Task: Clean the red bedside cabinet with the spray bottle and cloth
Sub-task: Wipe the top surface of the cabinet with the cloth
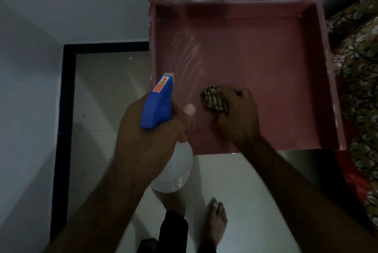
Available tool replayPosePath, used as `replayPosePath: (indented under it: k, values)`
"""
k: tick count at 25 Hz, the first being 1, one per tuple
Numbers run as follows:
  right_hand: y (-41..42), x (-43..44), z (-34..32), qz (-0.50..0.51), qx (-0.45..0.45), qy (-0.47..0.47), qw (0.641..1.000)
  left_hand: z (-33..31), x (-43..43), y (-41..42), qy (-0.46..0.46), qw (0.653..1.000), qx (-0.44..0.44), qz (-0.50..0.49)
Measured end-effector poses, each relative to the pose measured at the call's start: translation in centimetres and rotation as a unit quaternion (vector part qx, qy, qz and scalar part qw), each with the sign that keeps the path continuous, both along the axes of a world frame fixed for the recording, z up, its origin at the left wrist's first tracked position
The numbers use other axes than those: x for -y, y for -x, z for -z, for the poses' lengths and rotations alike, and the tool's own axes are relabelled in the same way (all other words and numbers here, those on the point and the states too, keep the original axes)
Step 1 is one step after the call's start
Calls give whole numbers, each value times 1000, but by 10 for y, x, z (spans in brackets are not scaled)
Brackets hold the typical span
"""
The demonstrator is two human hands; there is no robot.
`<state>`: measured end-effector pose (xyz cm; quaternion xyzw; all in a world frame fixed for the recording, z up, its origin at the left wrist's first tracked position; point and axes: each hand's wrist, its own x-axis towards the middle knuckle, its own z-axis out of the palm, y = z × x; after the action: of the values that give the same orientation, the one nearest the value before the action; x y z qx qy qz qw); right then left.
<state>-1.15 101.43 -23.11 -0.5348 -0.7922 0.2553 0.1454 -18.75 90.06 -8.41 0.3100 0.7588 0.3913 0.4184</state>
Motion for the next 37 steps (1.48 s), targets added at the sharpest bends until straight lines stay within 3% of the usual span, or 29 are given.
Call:
replayPosePath:
  k: [12, 18, 28, 33, 37]
  values:
    - [-71, 50, -4, -69, 22, -3, 997, 23, 67, -47, 32, 998, 22, -40]
    - [-87, 49, -2, 84, 24, -20, 996, 54, 93, -54, 77, 996, 21, -32]
    - [-87, 51, 2, 101, 22, -15, 995, 69, 104, -55, 99, 995, -30, 18]
    - [-87, 51, 3, 102, 16, -15, 995, 62, 95, -53, 63, 997, 10, -39]
    - [-86, 52, 1, 101, 21, -11, 995, 55, 86, -51, 39, 998, -12, -40]
